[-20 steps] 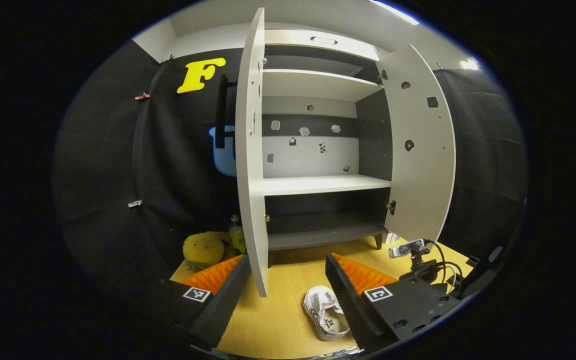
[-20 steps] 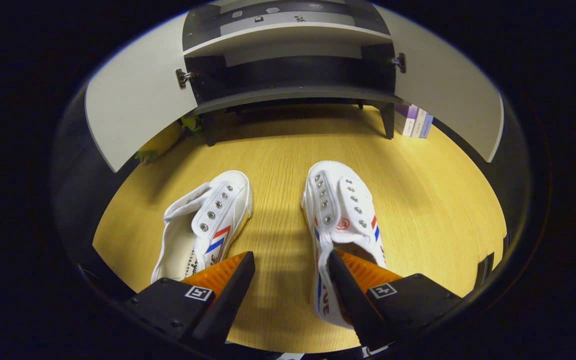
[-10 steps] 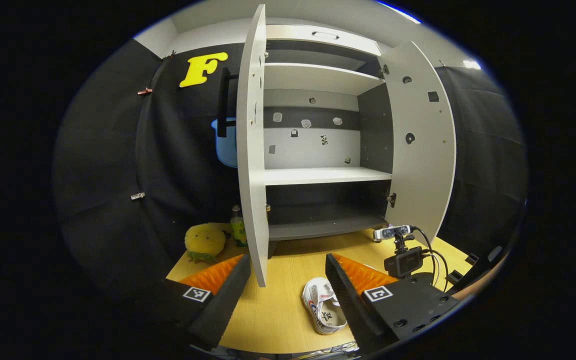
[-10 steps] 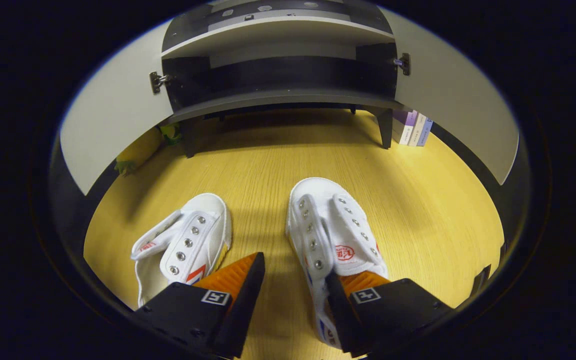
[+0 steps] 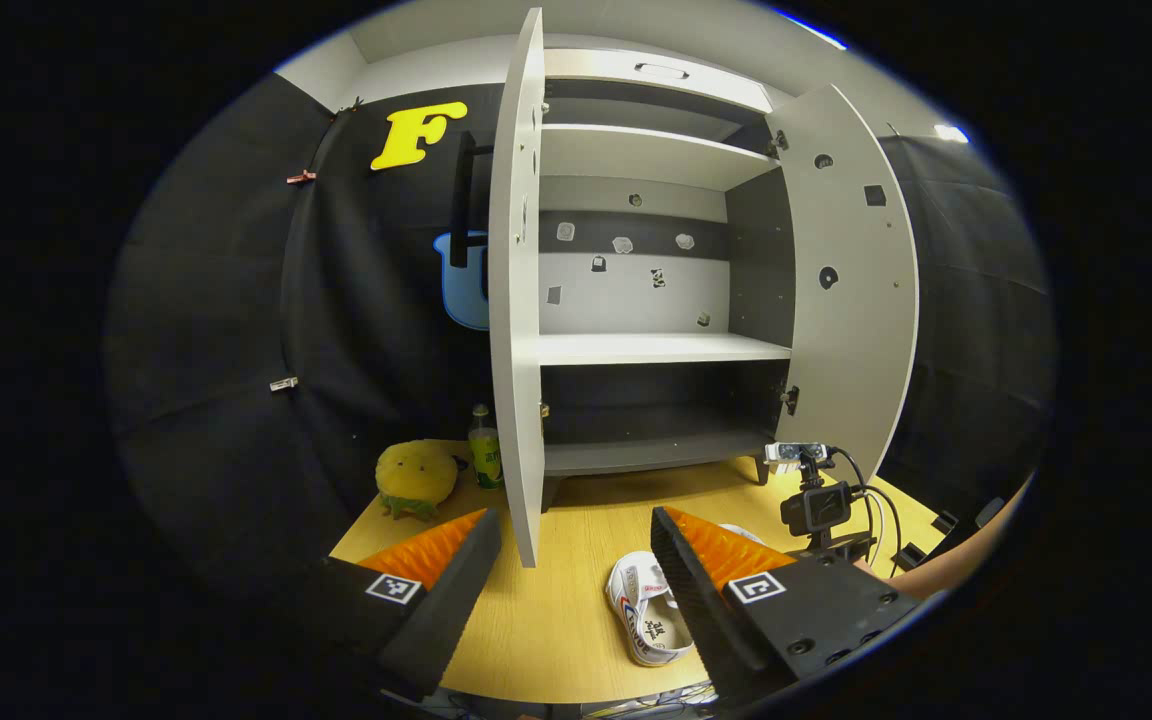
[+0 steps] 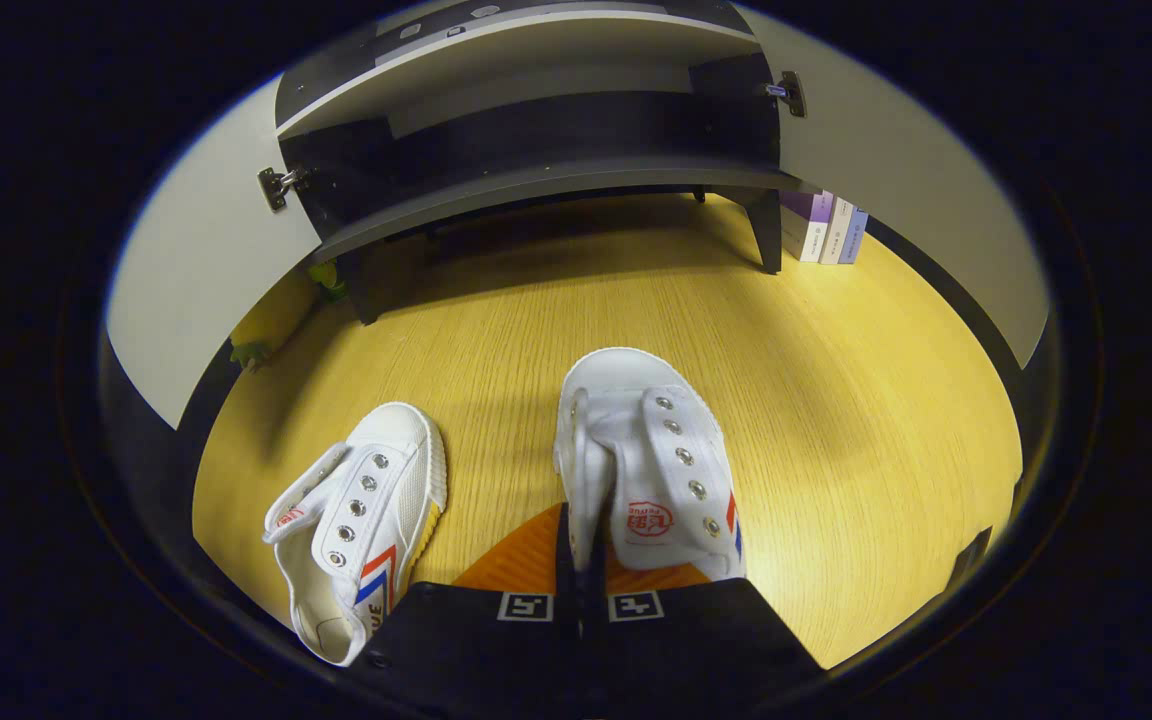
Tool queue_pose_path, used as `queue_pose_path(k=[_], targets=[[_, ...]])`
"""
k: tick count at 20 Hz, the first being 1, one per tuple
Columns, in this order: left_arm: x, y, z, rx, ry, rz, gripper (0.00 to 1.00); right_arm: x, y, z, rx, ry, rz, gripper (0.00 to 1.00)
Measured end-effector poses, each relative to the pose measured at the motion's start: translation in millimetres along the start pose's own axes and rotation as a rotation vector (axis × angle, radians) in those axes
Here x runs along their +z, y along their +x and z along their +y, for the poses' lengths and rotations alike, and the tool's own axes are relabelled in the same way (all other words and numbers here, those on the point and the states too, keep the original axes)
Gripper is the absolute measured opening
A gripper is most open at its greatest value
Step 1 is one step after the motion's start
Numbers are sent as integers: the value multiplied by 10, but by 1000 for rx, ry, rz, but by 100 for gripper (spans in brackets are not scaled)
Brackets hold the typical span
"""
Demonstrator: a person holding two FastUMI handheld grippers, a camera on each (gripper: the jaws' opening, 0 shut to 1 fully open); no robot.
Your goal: Grab one shoe with the right hand and put it into the shoe cabinet, grab the other shoe with the left hand and put it into the shoe cabinet; then close the right door with the right hand and the left door with the left hand.
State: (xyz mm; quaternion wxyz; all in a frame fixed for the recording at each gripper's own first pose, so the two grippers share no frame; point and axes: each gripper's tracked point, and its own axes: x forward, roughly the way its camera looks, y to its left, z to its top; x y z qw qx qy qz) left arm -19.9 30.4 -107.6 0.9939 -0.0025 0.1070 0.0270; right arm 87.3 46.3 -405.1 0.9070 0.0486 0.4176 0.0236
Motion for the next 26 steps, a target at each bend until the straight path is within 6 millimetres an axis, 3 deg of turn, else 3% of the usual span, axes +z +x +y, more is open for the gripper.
queue_pose_path(k=[5,8,13,21,26], targets=[[11,-32,-73,-29,23,-6,95,65,-79,32,21,40,-15,8],[3,-47,-122,-51,38,-9,95,163,-204,41,29,48,-47,5],[30,-51,-194,-79,40,-20,95,478,-653,158,65,36,-143,5],[133,31,-318,-118,42,-48,95,1573,-1575,365,101,-64,-394,5],[252,88,-411,-137,47,-65,95,2264,-1962,594,139,-98,-504,5]])
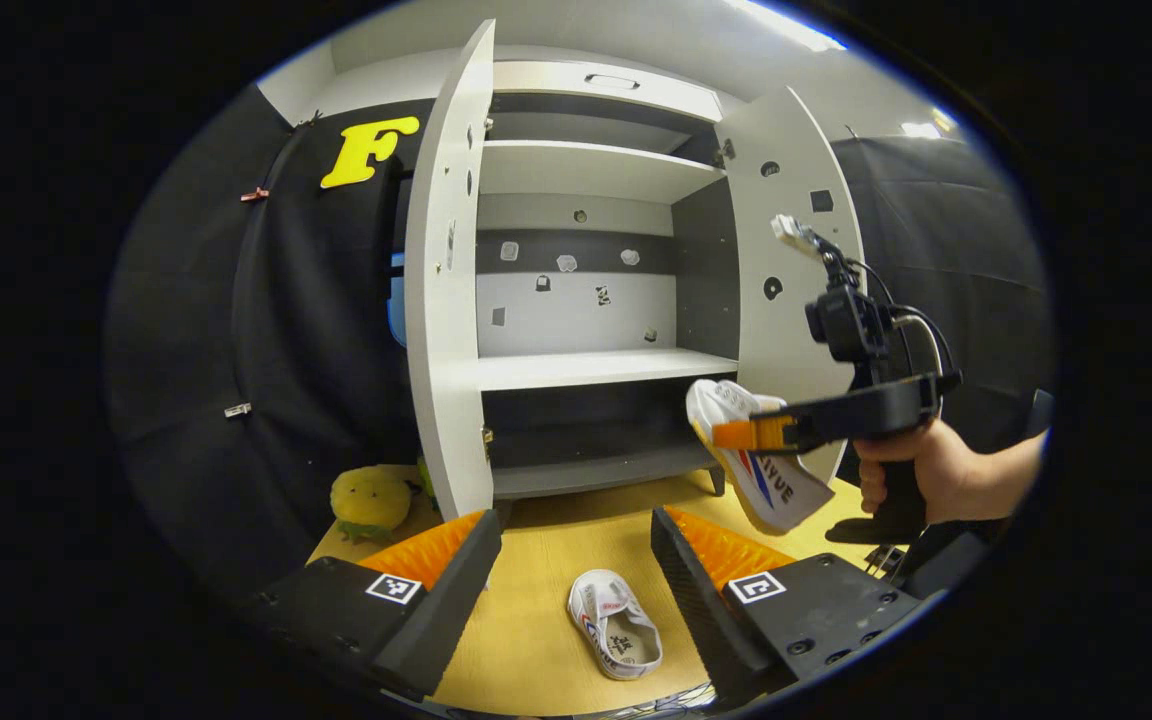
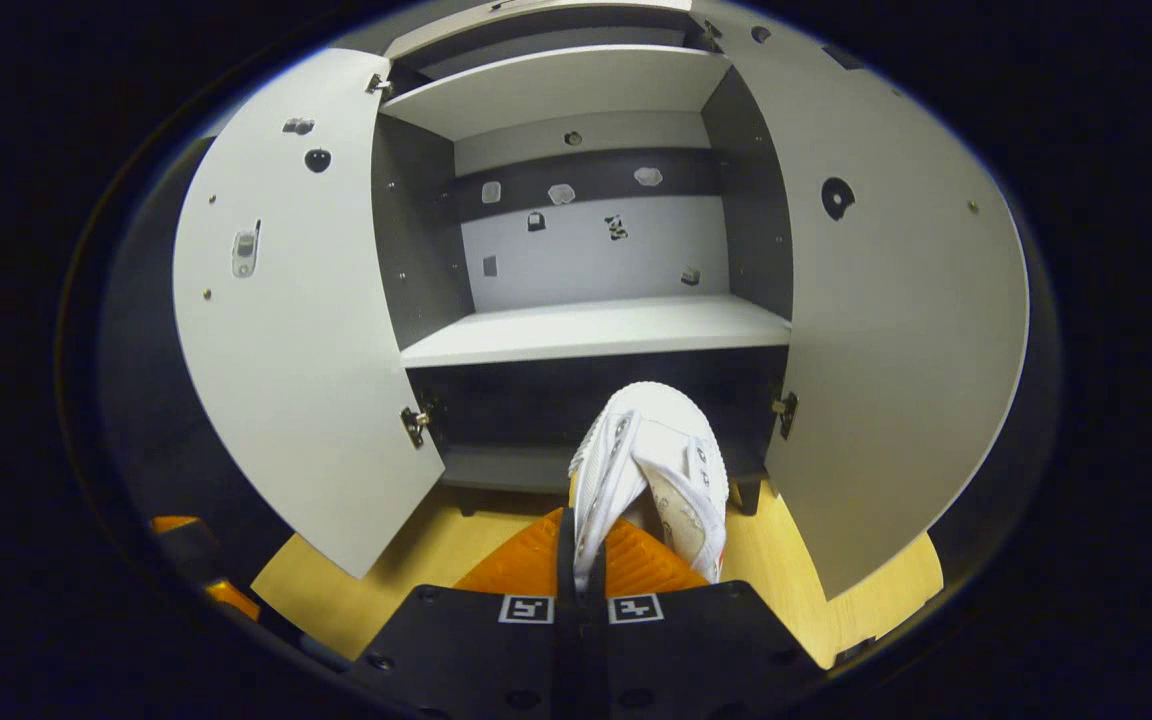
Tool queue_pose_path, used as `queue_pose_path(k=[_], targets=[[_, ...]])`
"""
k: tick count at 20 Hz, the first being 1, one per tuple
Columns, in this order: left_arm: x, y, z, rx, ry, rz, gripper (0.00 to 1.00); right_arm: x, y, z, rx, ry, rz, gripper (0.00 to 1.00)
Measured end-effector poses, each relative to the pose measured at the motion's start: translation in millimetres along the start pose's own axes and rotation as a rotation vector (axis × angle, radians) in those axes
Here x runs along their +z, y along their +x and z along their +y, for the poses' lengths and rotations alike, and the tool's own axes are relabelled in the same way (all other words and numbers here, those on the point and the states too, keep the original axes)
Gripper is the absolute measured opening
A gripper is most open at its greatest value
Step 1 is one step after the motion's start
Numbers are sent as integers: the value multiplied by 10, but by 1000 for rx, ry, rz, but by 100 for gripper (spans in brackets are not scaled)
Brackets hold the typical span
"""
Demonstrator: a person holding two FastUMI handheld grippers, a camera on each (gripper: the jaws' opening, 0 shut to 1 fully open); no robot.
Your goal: Grab one shoe with the right hand and put it into the shoe cabinet, grab the other shoe with the left hand and put it into the shoe cabinet; then close the right door with the right hand and the left door with the left hand.
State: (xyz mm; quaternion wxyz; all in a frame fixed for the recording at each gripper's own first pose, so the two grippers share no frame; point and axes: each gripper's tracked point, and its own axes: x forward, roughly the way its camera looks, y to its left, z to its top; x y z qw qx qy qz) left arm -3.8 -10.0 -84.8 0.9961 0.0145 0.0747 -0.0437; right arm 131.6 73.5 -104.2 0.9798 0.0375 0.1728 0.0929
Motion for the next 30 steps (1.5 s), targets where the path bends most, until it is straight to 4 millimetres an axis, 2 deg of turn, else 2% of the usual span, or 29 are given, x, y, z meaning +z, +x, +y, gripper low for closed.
queue_pose_path(k=[4,10,12,17,20,23,27,30], targets=[[161,76,-32,3,0,-26,95,603,164,22,14,-31,-63,5],[342,253,-6,32,-15,-52,95,1569,710,-102,-1,-106,-174,5],[350,310,47,51,-20,-49,95,1796,930,-147,-4,-143,-202,5],[418,384,147,123,-39,-53,95,2196,1593,-233,-12,-233,-193,5],[461,446,169,159,-31,-56,95,2183,2021,-357,-44,-286,-131,5],[429,491,229,211,-42,-40,95,2119,2353,-424,-46,-293,-60,5],[466,409,311,281,-103,-58,95,2041,2843,-486,-55,-321,-1,5],[443,312,385,345,-114,-52,95,1904,3081,-487,-56,-278,64,5]])
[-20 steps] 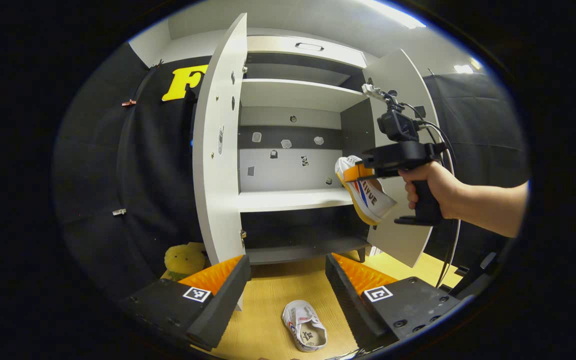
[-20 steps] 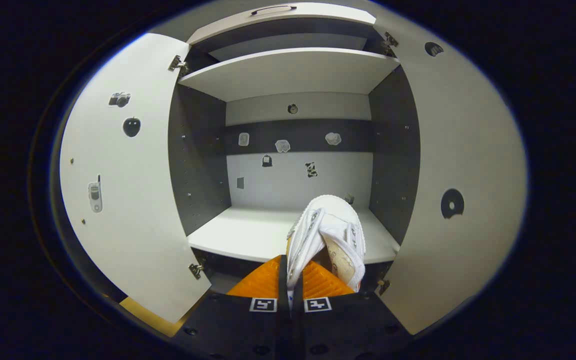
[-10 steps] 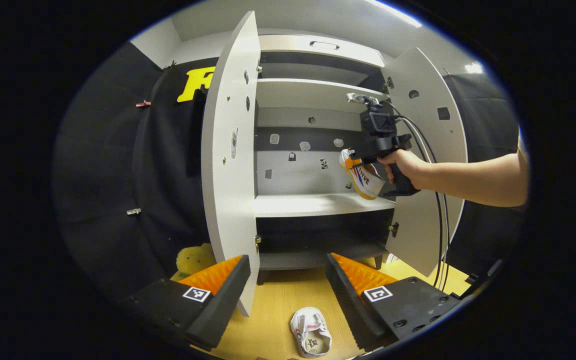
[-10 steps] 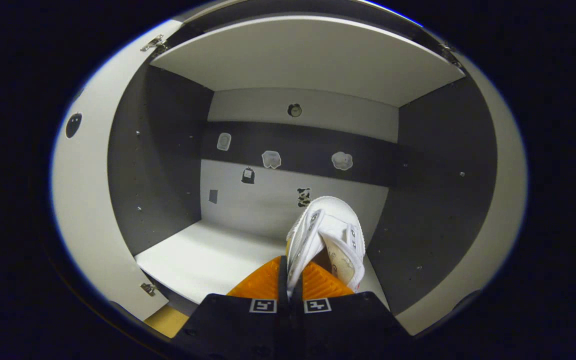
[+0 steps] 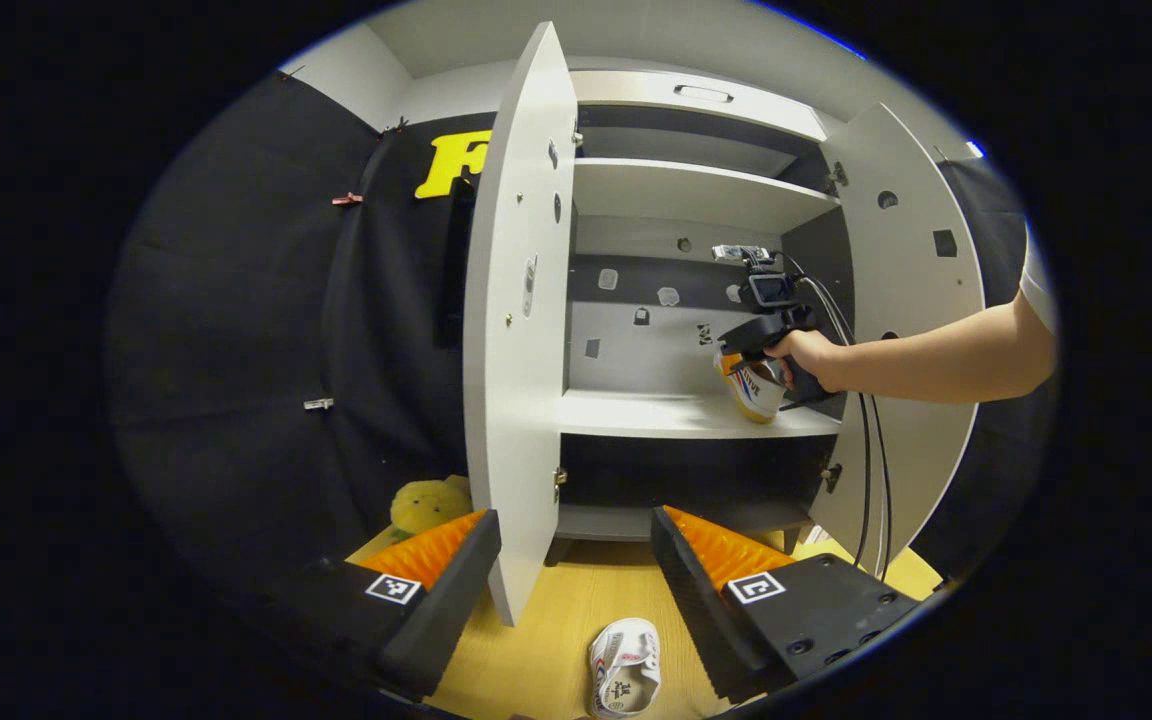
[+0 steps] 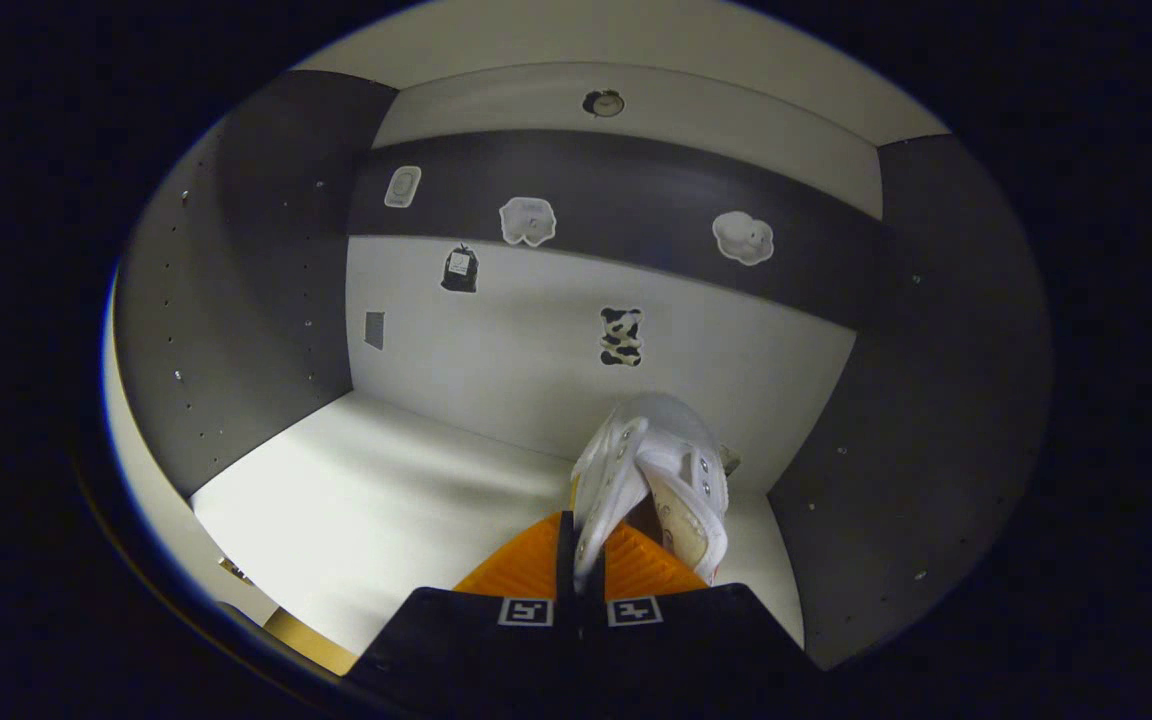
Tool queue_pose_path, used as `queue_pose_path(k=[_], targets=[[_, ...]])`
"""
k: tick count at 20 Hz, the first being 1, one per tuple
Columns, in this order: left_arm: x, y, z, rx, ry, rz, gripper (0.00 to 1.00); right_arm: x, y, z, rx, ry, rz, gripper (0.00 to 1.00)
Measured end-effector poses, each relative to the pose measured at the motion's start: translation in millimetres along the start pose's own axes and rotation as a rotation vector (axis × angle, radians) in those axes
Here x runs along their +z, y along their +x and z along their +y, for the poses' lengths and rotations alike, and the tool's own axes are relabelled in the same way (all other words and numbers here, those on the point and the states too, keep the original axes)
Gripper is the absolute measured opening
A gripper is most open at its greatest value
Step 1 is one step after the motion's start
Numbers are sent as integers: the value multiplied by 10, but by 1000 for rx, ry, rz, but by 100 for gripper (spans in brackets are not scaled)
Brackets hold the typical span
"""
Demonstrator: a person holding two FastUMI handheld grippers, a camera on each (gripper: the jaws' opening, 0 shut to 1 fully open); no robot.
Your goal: Grab one shoe with the right hand and put it into the shoe cabinet, grab the other shoe with the left hand and put it into the shoe cabinet; then close the right door with the right hand and the left door with the left hand.
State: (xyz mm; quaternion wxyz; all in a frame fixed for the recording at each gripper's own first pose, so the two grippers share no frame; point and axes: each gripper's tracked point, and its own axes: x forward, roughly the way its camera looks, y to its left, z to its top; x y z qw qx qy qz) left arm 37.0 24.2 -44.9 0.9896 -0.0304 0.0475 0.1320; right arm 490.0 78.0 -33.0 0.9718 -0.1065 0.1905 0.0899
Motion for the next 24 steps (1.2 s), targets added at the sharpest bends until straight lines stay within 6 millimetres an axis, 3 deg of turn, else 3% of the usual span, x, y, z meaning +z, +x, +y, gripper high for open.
queue_pose_path(k=[4,7,9,10,11,12,14,15,16,20,24], targets=[[-22,-65,165,90,5,13,95,-174,217,25,-13,54,94,6],[0,-168,232,125,-14,4,95,-262,268,44,-23,161,156,8],[13,-188,264,139,5,-1,95,-274,223,117,1,172,159,17],[-1,-184,239,136,5,0,95,-286,216,192,29,166,155,26],[-6,-187,201,124,-7,4,95,-270,129,263,51,163,156,39],[-36,-181,156,108,-22,12,95,-246,28,328,72,166,149,60],[-53,-171,103,82,-36,25,95,-176,-110,388,87,168,114,77],[-44,-166,84,71,-32,24,95,-151,-195,408,90,167,94,90],[-34,-165,70,60,-25,23,95,-118,-286,422,87,164,76,95],[-22,-175,56,15,-6,22,95,20,-741,488,103,134,-21,100],[-79,-217,59,-29,3,30,95,93,-1329,518,107,132,-137,99]])
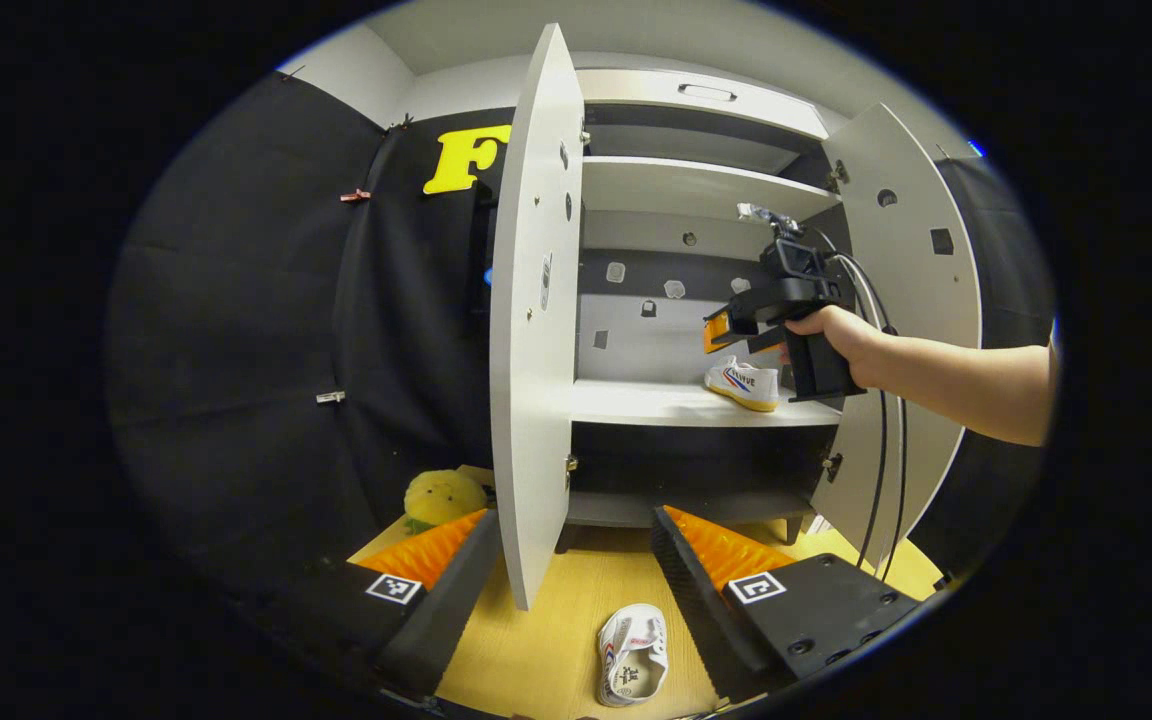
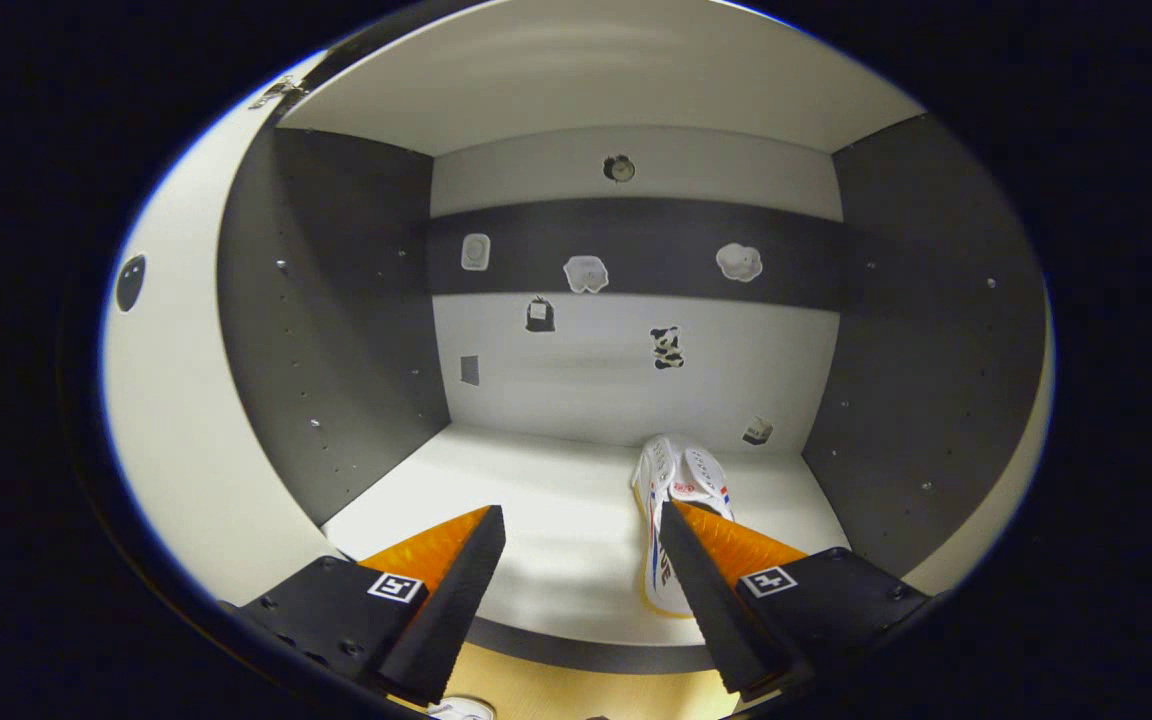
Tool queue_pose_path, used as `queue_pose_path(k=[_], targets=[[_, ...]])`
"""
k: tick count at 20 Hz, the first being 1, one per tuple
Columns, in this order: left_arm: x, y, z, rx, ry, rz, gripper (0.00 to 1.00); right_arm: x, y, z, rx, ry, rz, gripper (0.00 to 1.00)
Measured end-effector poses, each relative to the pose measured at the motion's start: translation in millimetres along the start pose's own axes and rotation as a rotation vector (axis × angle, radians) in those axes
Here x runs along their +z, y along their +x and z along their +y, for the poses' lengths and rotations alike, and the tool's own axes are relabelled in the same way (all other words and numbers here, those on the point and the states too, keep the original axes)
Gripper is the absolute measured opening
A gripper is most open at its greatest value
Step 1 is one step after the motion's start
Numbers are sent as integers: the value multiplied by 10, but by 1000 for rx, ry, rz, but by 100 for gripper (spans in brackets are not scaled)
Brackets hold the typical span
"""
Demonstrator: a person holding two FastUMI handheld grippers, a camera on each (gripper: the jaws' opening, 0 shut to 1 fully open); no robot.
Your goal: Grab one shoe with the right hand and put it into the shoe cabinet, grab the other shoe with the left hand and put it into the shoe cabinet; then close the right door with the right hand and the left door with the left hand.
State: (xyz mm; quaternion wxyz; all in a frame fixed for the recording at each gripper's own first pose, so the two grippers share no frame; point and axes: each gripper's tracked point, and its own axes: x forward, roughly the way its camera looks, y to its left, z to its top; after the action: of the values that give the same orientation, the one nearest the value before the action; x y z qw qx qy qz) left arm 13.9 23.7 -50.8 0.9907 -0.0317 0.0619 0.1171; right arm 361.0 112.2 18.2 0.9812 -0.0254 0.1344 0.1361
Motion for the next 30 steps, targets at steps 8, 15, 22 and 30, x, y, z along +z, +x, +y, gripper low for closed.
queue_pose_path(k=[8,15,22,30], targets=[[-426,29,-26,-117,-3,57,95,-140,-1157,-84,-70,-3,-184,97],[-1283,97,3,-226,27,207,95,-1021,-1925,-193,-174,83,-116,98],[-2350,131,-117,-334,15,448,95,-1959,-2600,-341,-287,144,6,99],[-3069,691,-355,-352,100,599,94,-2470,-3272,-390,-355,153,92,99]])
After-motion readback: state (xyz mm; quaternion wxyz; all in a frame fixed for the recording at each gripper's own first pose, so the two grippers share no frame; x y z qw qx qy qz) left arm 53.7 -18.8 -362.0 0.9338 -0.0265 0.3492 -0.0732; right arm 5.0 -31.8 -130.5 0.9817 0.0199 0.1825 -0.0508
